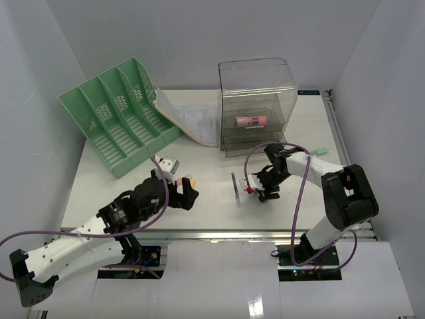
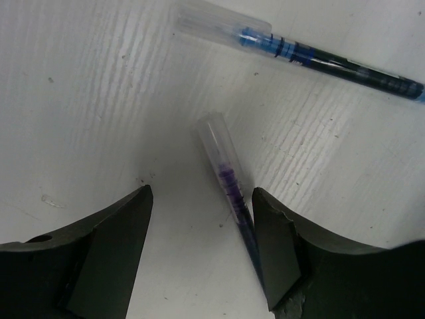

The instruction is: Organize the desk

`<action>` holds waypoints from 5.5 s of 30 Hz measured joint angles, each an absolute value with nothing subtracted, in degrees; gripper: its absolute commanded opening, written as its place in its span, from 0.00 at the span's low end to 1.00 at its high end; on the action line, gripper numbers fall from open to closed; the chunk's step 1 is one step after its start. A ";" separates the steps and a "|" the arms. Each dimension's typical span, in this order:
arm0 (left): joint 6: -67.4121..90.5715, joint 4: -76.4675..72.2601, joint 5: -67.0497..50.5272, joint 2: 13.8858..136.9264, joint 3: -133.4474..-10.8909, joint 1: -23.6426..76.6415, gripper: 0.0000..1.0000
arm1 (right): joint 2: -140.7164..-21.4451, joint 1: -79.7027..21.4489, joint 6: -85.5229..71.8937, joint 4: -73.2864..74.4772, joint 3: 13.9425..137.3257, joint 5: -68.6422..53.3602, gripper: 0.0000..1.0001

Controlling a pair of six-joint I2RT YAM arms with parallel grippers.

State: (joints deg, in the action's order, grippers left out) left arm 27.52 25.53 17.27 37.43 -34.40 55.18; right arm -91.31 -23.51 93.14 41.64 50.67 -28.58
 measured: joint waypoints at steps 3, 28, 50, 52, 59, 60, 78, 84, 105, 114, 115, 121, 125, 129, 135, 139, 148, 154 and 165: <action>27.65 25.61 17.40 37.13 -34.17 55.18 0.98 | -91.96 -23.65 92.75 41.60 51.31 -28.38 0.62; 31.13 17.67 11.21 41.33 -23.17 55.11 0.98 | -90.91 -24.02 89.05 38.34 50.51 -24.44 0.08; 49.45 -8.16 3.92 61.42 -22.20 54.73 0.91 | -86.65 -24.83 71.24 25.31 70.39 -18.74 0.08; 50.92 -9.20 3.92 63.78 -22.35 54.70 0.90 | -88.21 -25.16 71.16 24.67 71.01 -17.95 0.08; 54.38 -9.14 4.07 73.13 -27.64 54.59 0.86 | -91.64 -26.28 72.40 22.78 71.93 -15.54 0.19; 54.81 -9.05 4.17 74.52 -29.00 54.58 0.85 | -92.03 -26.42 72.66 22.53 71.94 -15.18 0.24; 58.32 8.36 8.07 100.20 -57.61 55.40 0.73 | -77.42 -21.64 61.83 20.12 63.47 -21.86 0.88; 57.52 19.72 12.46 107.15 -68.51 57.43 0.68 | -65.40 -13.62 52.95 16.81 53.25 -31.44 0.89; 55.27 38.26 22.85 117.71 -84.64 59.88 0.54 | -55.44 -5.96 45.81 16.32 45.22 -45.67 0.90; 54.41 41.36 25.57 119.26 -86.75 60.82 0.21 | -55.34 -4.96 45.39 16.29 45.08 -47.27 0.90; 54.46 41.36 25.67 119.26 -86.74 60.83 0.17 | -55.28 -4.89 45.39 16.29 45.08 -47.40 0.90; 54.54 40.49 26.31 118.69 -85.71 61.25 0.03 | -55.09 -4.52 45.39 16.28 45.06 -48.13 0.90; 54.31 38.98 26.56 116.90 -83.13 61.69 0.00 | -54.99 -4.33 45.39 16.11 44.56 -48.22 0.90; 51.51 38.34 26.43 114.04 -79.30 62.73 0.00 | -54.82 -3.90 45.39 16.10 44.13 -48.23 0.90; 37.80 37.38 24.28 106.98 -73.94 64.66 0.00 | -53.94 -2.77 45.43 16.10 44.07 -48.31 0.90; 24.55 35.72 21.73 99.39 -72.93 64.90 0.00 | -53.35 -1.63 45.42 16.10 44.05 -48.62 0.91; -5.37 32.04 11.28 95.76 -80.13 58.75 0.00 | -52.57 -1.08 45.43 16.13 43.09 -49.74 0.91; -19.21 31.74 4.98 102.01 -91.38 52.19 0.00 | -52.57 -1.08 45.43 16.10 42.83 -50.13 0.91; -28.39 31.78 -1.26 120.84 -109.79 46.92 0.01 | -53.09 1.31 45.45 16.10 42.46 -50.67 0.91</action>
State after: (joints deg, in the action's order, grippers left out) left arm -28.39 31.78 -1.26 120.84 -109.79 46.92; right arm -53.09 1.31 45.45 16.10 42.46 -50.67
